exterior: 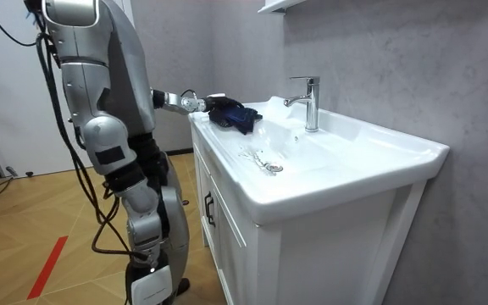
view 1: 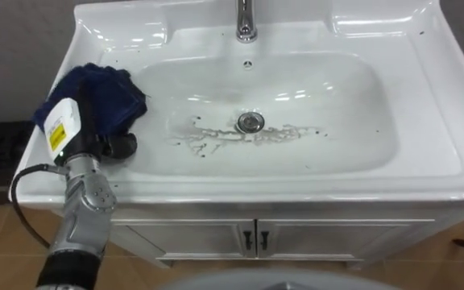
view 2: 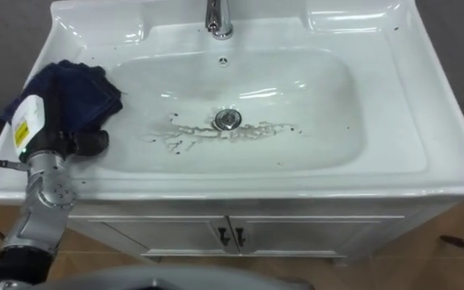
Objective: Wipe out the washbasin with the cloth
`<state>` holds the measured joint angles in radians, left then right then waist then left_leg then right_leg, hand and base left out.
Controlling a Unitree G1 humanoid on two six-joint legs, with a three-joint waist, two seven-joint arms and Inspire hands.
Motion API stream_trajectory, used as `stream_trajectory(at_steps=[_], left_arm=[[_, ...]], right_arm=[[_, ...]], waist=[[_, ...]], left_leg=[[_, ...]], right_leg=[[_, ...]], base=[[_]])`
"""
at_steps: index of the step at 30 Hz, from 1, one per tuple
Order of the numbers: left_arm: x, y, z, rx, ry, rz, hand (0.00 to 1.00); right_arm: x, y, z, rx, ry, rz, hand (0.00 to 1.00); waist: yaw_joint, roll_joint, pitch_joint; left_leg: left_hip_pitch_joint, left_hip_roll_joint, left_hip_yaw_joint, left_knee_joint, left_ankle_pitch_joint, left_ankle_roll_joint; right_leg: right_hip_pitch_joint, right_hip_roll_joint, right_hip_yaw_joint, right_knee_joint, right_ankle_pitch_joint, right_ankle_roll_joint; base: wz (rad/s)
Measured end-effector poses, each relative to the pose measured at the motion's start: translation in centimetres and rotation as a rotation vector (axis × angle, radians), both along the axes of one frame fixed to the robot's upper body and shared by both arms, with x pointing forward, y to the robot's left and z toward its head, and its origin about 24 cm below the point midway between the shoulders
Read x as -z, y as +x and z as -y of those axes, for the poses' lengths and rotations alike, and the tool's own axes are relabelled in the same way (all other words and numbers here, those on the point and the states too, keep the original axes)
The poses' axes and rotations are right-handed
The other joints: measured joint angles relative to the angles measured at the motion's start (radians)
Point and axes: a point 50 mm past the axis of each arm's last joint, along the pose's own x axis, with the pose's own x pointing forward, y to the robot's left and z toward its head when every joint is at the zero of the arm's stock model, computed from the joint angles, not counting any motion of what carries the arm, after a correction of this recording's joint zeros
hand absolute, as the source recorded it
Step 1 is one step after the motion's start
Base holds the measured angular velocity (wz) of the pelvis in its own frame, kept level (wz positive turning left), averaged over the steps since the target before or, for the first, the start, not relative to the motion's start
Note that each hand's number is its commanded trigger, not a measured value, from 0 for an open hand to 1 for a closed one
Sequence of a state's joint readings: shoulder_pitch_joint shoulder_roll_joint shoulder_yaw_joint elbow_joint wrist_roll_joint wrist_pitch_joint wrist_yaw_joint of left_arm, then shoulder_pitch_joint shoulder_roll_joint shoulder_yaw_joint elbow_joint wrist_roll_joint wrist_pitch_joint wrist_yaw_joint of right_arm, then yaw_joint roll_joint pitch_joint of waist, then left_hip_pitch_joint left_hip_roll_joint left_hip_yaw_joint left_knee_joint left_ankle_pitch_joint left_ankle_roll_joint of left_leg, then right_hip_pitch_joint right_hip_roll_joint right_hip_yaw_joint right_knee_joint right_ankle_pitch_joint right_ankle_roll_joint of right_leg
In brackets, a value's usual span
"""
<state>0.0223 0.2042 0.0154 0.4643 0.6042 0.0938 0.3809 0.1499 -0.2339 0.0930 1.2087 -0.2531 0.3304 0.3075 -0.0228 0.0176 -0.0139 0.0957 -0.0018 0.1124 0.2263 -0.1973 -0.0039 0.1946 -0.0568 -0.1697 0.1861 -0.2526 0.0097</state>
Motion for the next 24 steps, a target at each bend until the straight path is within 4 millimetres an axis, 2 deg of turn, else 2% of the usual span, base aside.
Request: stream_trajectory(at_steps=[2,8,13,24], left_arm=[[0.1,0.2,-0.5,-0.023,-0.002,-0.005,1.00],[-0.1,0.2,-1.5,-0.056,0.006,-0.004,1.00],[-0.4,0.7,-2.4,-0.085,0.016,-0.002,1.00],[-0.5,0.8,-2.8,-0.136,-0.077,0.022,1.00]], right_arm=[[0.0,0.3,0.1,-0.020,-0.007,0.009,0.00],[-0.1,0.4,0.3,-0.059,-0.034,-0.006,0.00],[-0.1,0.5,0.4,-0.058,-0.036,-0.008,0.00],[-0.1,0.9,0.3,-0.059,-0.034,0.001,0.00]], waist=[[0.001,0.004,-0.0044],[0.000,0.010,-0.0083],[0.000,0.010,-0.0083],[0.000,0.011,-0.0076]], left_leg=[[0.008,0.002,0.000,-0.007,0.004,-0.003],[0.019,0.005,-0.002,-0.014,0.008,-0.007],[0.022,0.004,-0.004,-0.021,0.008,-0.007],[0.019,0.001,-0.010,-0.022,0.009,-0.007]], right_leg=[[0.002,0.003,0.006,0.000,0.002,-0.004],[0.005,0.005,0.013,0.000,0.002,-0.009],[0.005,0.005,0.018,-0.003,0.002,-0.009],[0.017,0.004,0.002,-0.019,0.001,-0.010]], base=[[-0.09],[-0.06],[-0.02],[0.03]])
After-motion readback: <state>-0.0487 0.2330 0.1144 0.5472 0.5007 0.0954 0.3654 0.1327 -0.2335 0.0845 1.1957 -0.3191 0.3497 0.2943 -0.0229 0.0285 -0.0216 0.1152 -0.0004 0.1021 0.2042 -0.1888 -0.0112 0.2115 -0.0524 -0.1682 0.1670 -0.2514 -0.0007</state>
